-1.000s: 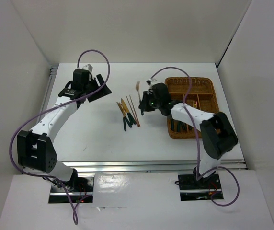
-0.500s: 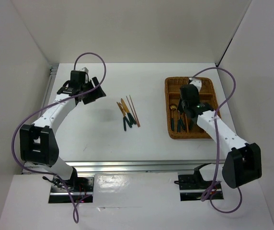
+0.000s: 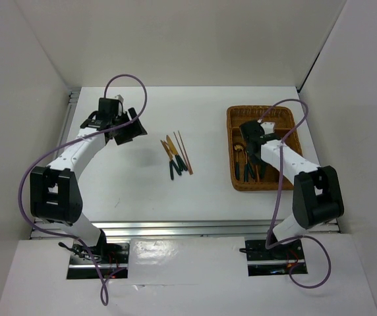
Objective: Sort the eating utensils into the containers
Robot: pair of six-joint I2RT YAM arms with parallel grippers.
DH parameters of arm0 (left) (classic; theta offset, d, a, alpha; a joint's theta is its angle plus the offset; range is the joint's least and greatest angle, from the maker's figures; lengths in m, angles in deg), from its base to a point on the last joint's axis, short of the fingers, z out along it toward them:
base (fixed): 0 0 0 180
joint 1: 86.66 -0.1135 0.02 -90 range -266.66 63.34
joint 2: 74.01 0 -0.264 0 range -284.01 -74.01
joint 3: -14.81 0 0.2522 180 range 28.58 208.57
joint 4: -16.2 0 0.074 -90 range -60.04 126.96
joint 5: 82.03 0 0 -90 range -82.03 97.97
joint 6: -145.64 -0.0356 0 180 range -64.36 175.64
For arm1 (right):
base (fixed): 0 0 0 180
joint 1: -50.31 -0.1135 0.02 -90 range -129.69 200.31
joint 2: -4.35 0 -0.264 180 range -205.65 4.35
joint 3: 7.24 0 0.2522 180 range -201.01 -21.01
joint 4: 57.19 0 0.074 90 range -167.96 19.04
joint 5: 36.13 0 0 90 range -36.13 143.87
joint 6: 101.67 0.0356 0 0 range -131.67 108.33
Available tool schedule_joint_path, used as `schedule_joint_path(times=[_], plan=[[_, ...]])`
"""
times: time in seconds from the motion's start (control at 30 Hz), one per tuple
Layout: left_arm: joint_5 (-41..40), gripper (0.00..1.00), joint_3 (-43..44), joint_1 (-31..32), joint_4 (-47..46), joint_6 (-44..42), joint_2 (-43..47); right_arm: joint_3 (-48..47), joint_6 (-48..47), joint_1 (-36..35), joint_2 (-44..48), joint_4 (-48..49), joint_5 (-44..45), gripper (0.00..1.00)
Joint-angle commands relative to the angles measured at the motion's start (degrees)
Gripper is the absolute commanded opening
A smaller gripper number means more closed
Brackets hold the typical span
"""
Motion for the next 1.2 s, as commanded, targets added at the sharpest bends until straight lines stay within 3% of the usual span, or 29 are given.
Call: schedule_joint_path(times=[0.0, 0.17, 0.4, 0.47, 0.63, 0.77, 1.0, 1.17], plan=[[0.9, 0.79, 1.3, -0.3, -1.2, -1.6, -0.5, -3.0, -2.2, 1.2, -0.3, -2.1, 3.1, 0.09], [0.9, 0.79, 1.3, -0.3, -1.2, -1.6, -0.5, -3.0, -6.0, 1.9, -0.8, -0.2, -0.1, 0.12], [1.4, 0.78, 2.4, -0.3, -0.7, -2.1, -1.6, -3.0, -8.4, 1.9, -1.8, 1.1, -2.3, 0.32], [2.0, 0.78, 2.4, -0.3, -0.7, -2.1, -2.1, -3.6, -8.4, 1.9, -1.8, 0.6, -2.8, 0.44], [2.8, 0.78, 2.4, -0.3, -0.7, -2.1, -2.7, -4.7, -8.4, 1.9, 0.3, -0.1, -3.1, 0.62], [2.8, 0.78, 2.4, 0.7, -0.7, -2.1, -2.7, -5.2, -9.1, 1.9, 5.7, 3.8, -9.1, 0.63], [-2.9, 0.76, 2.9, 9.2, 0.7, -0.4, -7.2, 1.1, -7.6, 1.9, 13.0, 19.0, -33.9, 0.66], [-9.5, 0.72, 5.5, 15.1, 4.5, 0.2, -10.5, 5.5, -4.1, 1.9, 14.8, 23.2, -35.3, 0.66]])
